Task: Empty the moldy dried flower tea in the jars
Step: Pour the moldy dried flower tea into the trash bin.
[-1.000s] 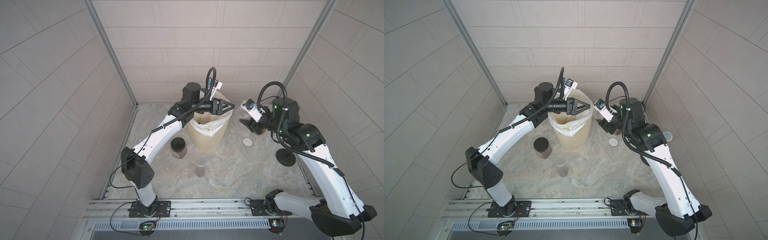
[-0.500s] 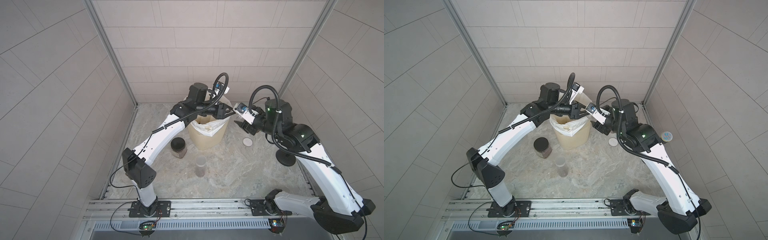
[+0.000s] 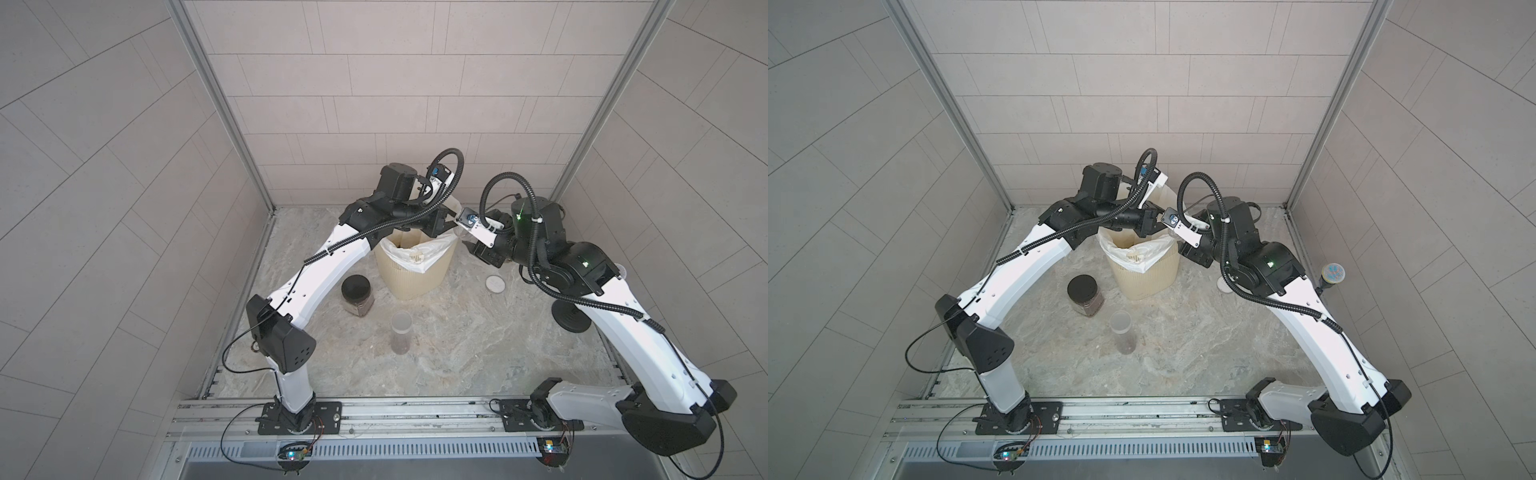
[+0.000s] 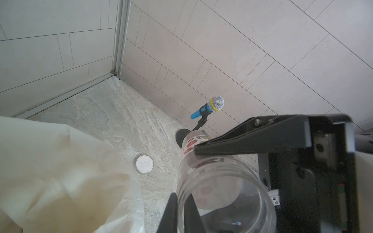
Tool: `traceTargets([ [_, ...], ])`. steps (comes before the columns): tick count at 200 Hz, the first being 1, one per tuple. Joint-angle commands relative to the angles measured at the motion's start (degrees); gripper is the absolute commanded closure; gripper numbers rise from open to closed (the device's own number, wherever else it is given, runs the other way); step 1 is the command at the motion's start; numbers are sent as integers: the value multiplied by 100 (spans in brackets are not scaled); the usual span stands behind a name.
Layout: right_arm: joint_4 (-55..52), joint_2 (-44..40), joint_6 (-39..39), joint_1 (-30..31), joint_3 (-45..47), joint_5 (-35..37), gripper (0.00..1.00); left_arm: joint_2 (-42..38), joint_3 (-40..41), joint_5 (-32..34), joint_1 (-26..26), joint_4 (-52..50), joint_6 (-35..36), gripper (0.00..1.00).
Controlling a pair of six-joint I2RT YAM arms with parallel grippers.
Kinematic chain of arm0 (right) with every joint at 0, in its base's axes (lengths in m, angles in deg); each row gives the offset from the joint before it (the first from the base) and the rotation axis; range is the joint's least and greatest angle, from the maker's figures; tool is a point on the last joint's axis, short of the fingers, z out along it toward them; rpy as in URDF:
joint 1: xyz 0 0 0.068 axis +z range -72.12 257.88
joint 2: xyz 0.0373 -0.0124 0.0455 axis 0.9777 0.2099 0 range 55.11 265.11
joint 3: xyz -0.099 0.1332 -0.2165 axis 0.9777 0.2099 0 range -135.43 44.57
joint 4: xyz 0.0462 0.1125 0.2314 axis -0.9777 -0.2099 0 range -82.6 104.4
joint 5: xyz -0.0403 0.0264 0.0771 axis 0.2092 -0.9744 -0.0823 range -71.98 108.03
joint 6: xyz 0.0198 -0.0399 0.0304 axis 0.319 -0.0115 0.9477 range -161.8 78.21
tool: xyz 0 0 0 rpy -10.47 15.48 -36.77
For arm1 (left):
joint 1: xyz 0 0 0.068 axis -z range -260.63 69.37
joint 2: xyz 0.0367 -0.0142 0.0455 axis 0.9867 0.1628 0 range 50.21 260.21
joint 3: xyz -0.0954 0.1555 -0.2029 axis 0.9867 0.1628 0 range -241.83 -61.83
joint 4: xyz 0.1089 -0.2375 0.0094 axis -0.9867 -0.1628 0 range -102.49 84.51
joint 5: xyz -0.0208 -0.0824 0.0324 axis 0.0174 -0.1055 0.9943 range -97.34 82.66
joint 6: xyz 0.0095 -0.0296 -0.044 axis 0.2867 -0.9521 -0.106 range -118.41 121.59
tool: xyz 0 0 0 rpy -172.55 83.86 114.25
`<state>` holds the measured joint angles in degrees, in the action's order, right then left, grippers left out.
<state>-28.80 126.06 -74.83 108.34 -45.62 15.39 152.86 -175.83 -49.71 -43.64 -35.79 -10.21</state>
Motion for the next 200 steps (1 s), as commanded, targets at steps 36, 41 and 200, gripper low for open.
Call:
traceTargets([
  [36,687,61,-98,15,-113,-318,43,166,-55,-430,-208,376,-380,100],
  [41,690,67,-98,15,-120,-361,42,162,-29,-482,-225,465,-453,100],
  [200,889,121,-58,-349,37,-804,0,292,-204,-281,-569,380,-579,100],
])
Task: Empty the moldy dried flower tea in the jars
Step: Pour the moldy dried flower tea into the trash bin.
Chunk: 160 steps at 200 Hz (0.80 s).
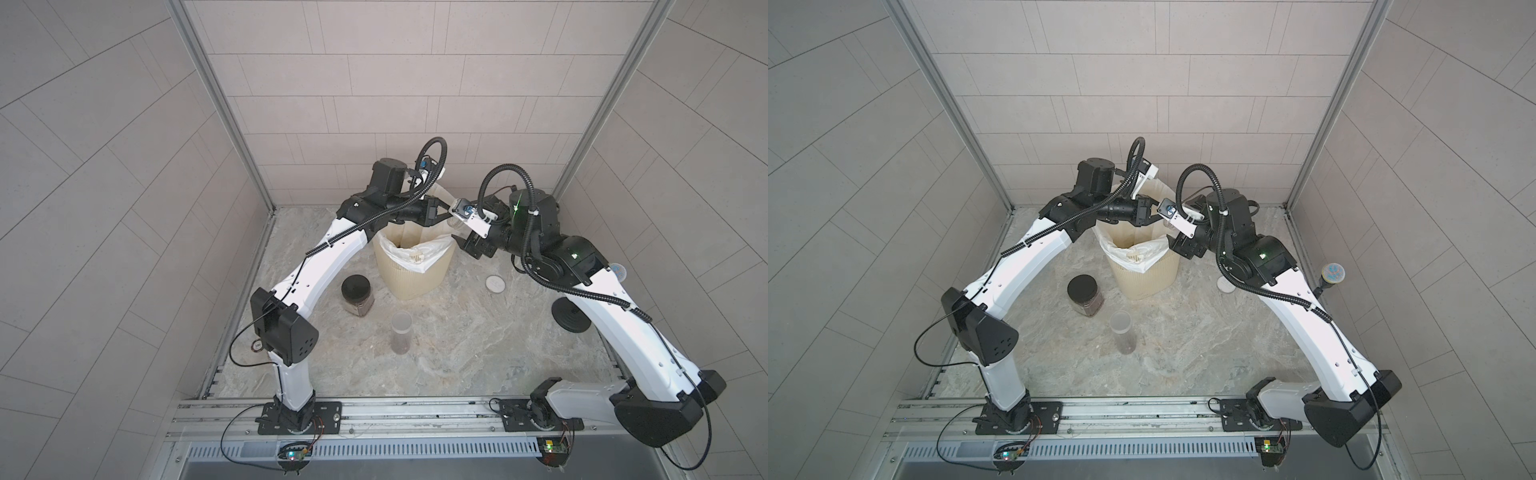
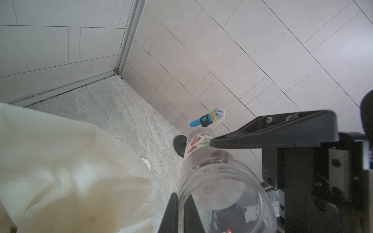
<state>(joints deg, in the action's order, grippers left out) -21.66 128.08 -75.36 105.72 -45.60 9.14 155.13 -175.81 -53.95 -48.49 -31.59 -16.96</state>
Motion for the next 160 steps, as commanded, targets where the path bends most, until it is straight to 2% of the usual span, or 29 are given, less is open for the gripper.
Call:
traceTargets([
  [1,176,-76,-3,-90,35,-181,0,73,-209,156,-80,-59,106,100],
  [44,181,-130,56,-253,35,-453,0,172,-333,303,-214,-35,10,100],
  [85,423,-483,342,-259,197,-363,1,314,-486,326,-305,140,-228,100],
  [130,1576,-912,2078,-446,793,316,0,427,-510,424,-425,655,-595,100],
  [160,2102,-1091,3572,-691,1081,345,0,439,-514,501,-481,773,-653,100],
])
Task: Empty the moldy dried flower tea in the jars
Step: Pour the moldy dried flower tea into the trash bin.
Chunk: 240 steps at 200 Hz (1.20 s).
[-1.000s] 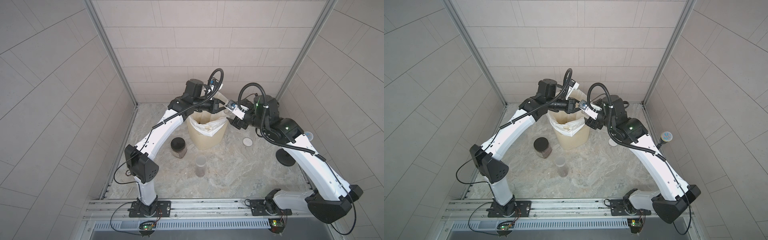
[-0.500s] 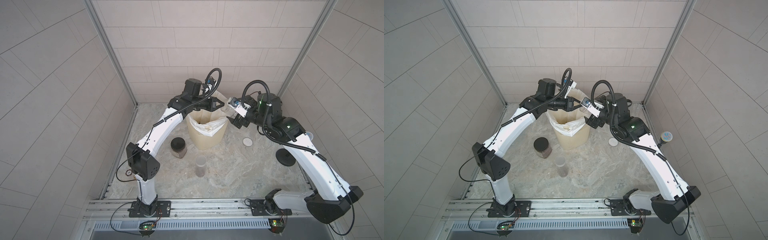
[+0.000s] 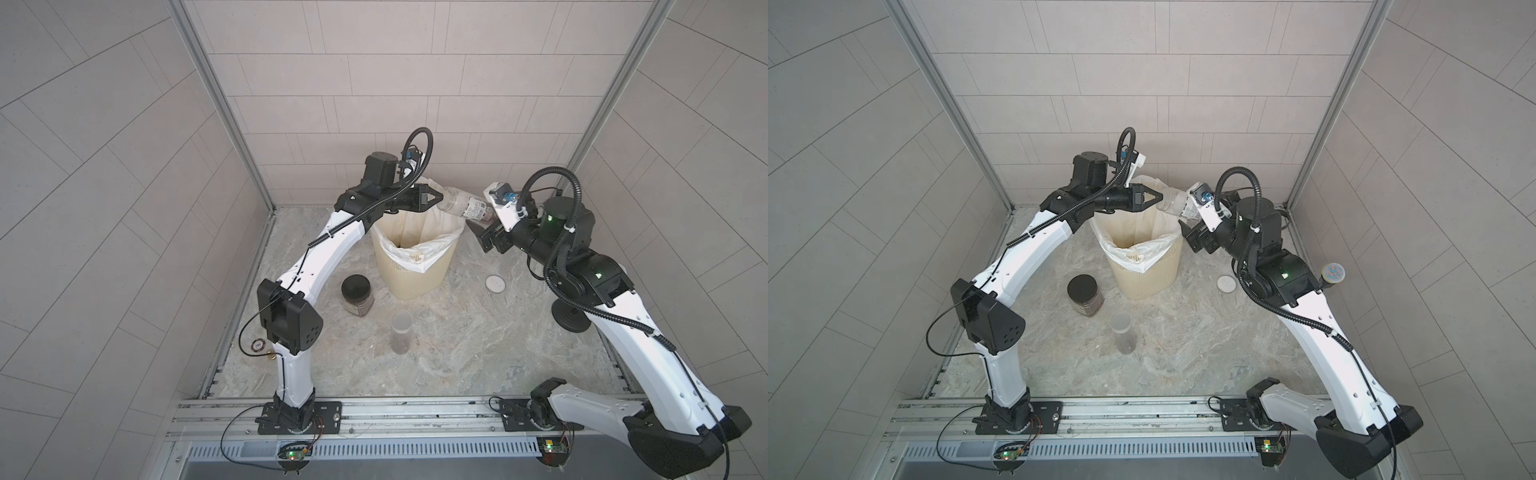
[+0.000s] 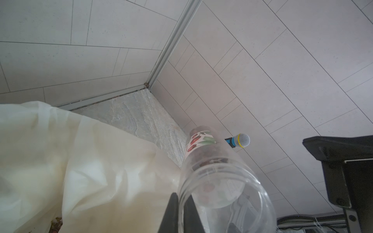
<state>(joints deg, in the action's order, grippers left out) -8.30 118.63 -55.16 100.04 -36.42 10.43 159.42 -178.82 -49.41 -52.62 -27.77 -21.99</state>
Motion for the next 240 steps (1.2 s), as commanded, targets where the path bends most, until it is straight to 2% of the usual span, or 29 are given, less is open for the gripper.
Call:
traceTargets([
  [1,784,-156,1607,-123,171,233,0,7,-211,48,-72,391,-153,100],
  [25,1060,-167,3125,-203,332,358,0,34,-210,76,-92,487,-179,100],
  [46,1339,-108,4487,-433,536,-40,1,28,-224,53,-116,512,-176,100],
  [90,2751,-245,6839,-676,1449,-323,1,-143,81,59,-125,860,-242,100],
  [124,3335,-135,8407,-800,1811,-484,1,-217,215,76,-136,1002,-249,100],
  [169,4245,38,9571,-800,2287,-446,2,-305,437,84,-137,1296,-382,100],
  [240,4937,596,10479,-800,2383,-400,2,-383,624,51,-136,1567,-548,100],
])
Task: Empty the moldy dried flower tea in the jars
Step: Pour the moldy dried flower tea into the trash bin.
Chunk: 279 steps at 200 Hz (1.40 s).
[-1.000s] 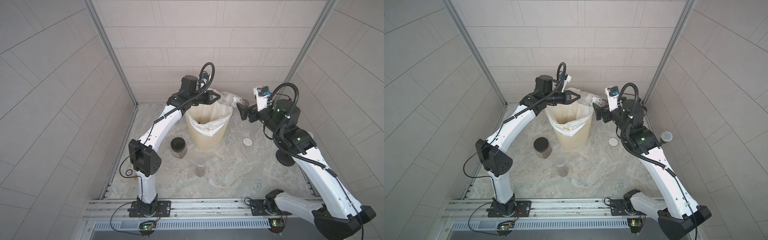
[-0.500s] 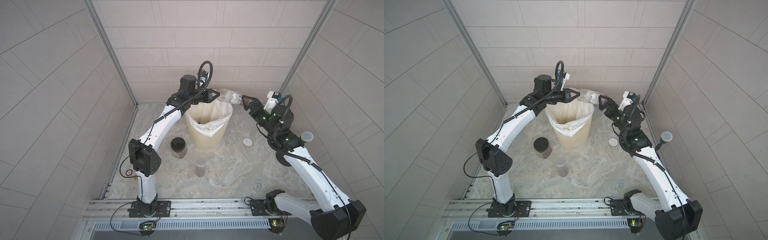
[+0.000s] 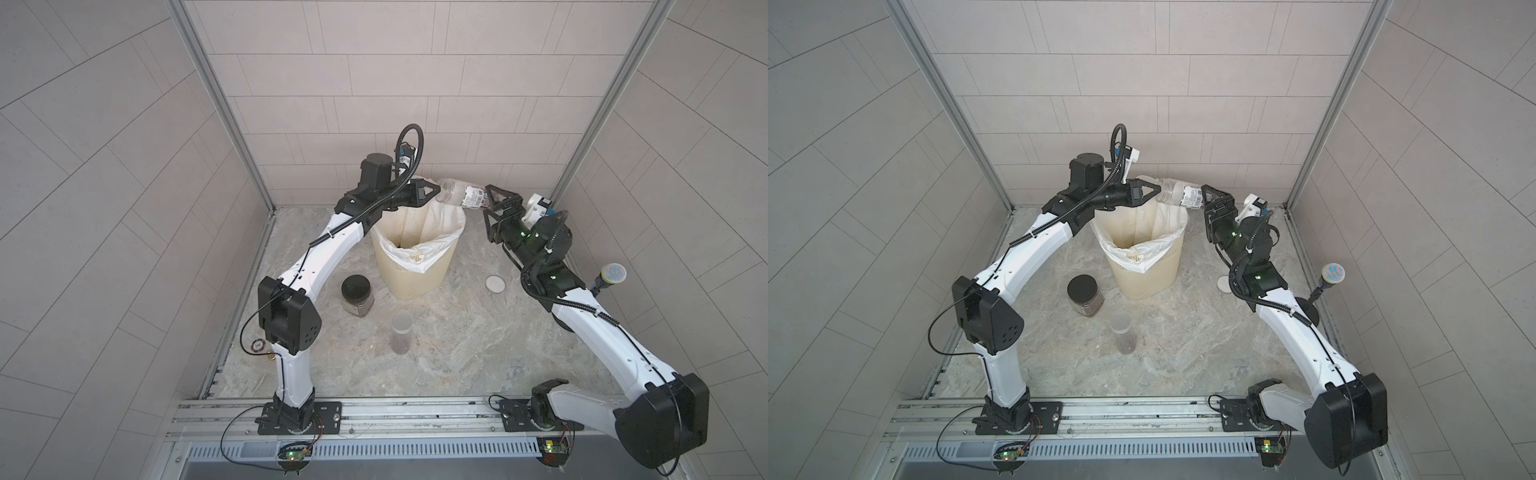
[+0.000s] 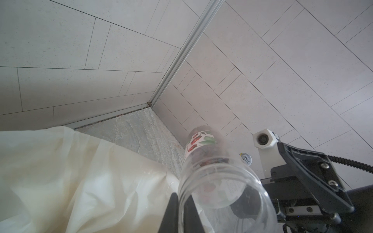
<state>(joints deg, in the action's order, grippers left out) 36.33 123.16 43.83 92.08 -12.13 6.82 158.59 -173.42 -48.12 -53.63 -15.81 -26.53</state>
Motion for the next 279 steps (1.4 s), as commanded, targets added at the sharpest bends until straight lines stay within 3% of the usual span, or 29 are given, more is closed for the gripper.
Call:
traceTargets([
  [1,476,149,588,-5,-48,-40,2,-300,89,-74,-32,372,-95,100],
  [92,1021,851,940,-75,-287,249,5,-271,238,-442,-7,861,-446,100],
  [133,1843,1331,1299,-84,-412,428,13,-330,483,-571,1,1265,-712,100],
  [179,2264,1624,1510,-84,-642,364,35,-401,616,-470,7,1257,-662,100],
  [198,2228,1591,1408,-109,-628,360,40,-441,611,-367,-1,1121,-561,100],
  [238,1811,1459,840,-206,-648,294,40,-599,604,-87,-106,838,-468,63],
  [257,1607,1406,482,-216,-693,229,40,-725,606,68,-212,621,-400,56],
  [279,1270,1334,-126,-220,-790,154,39,-953,705,289,-365,347,-239,55],
])
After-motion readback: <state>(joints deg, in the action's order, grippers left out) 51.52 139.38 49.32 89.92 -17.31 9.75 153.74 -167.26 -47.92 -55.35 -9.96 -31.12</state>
